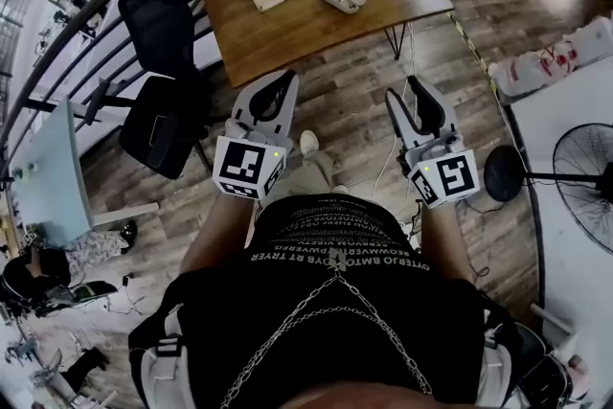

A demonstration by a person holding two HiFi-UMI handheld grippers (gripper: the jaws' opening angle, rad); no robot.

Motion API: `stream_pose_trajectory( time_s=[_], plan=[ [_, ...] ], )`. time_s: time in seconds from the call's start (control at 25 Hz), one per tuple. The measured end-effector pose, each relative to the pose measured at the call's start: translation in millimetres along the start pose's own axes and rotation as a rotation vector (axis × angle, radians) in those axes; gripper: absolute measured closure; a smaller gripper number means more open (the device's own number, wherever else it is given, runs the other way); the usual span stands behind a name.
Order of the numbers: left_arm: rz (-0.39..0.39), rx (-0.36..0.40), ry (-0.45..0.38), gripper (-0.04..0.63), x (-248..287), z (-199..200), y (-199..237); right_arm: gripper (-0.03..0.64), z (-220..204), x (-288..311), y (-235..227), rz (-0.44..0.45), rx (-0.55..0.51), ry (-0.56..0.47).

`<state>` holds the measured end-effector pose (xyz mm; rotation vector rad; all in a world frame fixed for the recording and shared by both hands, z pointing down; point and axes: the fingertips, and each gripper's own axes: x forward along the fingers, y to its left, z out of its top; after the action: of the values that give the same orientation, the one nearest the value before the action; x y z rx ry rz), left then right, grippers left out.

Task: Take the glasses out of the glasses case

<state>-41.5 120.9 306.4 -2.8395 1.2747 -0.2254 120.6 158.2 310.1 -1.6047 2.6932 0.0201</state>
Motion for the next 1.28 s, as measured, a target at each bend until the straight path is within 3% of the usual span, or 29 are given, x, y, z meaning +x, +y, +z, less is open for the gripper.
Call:
stream_pose_trajectory(
  time_s=[0.28,0.72,1.28],
  plan=[
    [-0.031,0.001,-0.016,0.566,16.5,0.4,13.3,0.46,-3.0,23.9,-0.7,0.002,-0.012,0.011],
    [-0.005,-0.012,-0.007,0.566,44.7,-2.8,58.9,0.46,-2.1,76.3,-11.1,0.021,-0.016,0.013],
    [-0.041,-0.009,0.041,0.566,95.3,-13.8,73.1,0.46,-16.3,111.1,-48.3,0.01,0.016,0.05]
  ],
)
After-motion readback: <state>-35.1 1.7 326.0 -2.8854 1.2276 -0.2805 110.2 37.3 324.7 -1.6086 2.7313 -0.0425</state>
